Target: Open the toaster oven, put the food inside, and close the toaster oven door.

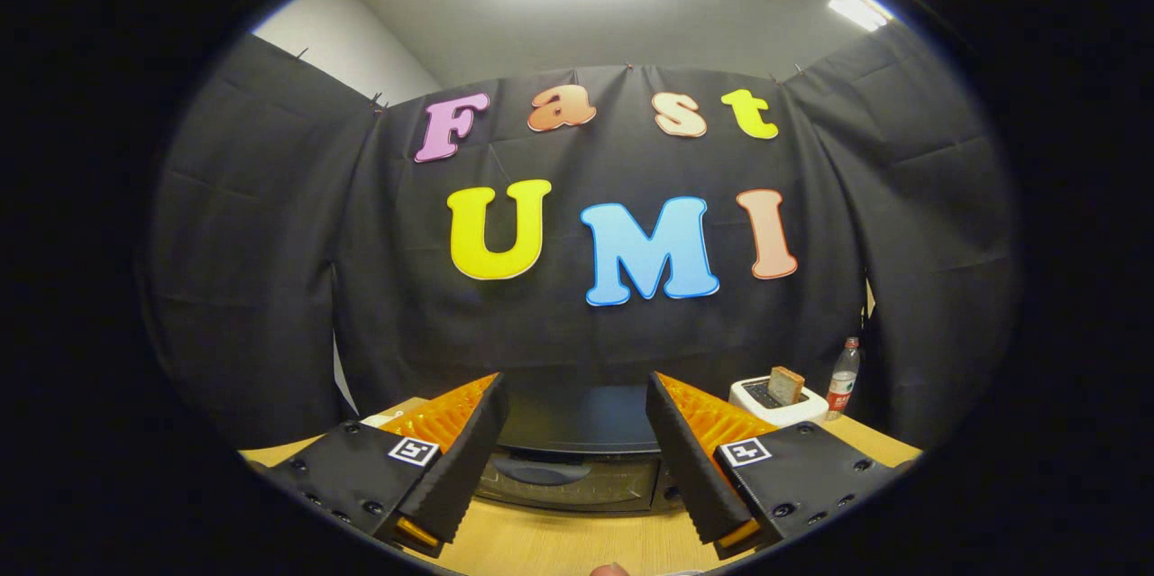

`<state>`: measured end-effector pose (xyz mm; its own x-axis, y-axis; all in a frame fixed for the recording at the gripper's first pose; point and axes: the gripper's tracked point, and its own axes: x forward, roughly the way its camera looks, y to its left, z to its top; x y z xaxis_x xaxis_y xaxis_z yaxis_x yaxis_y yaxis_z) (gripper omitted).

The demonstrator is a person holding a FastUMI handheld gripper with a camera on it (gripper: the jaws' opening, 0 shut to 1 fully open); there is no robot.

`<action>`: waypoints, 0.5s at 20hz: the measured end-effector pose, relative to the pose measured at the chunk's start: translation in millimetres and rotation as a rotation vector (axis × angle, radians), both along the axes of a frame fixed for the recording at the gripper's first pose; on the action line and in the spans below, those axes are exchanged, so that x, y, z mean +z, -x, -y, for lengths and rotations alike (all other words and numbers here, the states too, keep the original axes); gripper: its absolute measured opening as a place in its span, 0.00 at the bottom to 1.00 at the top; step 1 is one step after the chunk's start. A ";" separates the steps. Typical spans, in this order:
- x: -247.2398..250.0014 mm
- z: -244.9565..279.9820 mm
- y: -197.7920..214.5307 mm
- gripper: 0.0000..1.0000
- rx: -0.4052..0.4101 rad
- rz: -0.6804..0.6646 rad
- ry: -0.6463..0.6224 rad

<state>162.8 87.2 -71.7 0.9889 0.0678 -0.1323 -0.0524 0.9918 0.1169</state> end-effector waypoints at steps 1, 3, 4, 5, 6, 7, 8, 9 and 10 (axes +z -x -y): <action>-7.6 -3.7 -6.7 0.97 0.004 -0.011 0.005; -24.0 -13.0 -18.0 0.97 0.012 -0.038 0.016; -33.6 -16.8 -24.2 0.97 0.014 -0.051 0.020; -41.9 -20.8 -29.9 0.97 0.015 -0.066 0.021; -50.2 -25.2 -35.2 0.97 0.016 -0.080 0.022; -58.2 -29.1 -40.6 0.97 0.018 -0.095 0.026; -65.9 -32.3 -46.1 0.97 0.019 -0.107 0.030; -72.1 -34.5 -51.4 0.97 0.018 -0.115 0.037; -78.6 -37.0 -55.9 0.97 0.017 -0.120 0.040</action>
<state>218.7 124.1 -150.3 0.9645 0.0764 -0.2527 -0.0570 0.9949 0.0834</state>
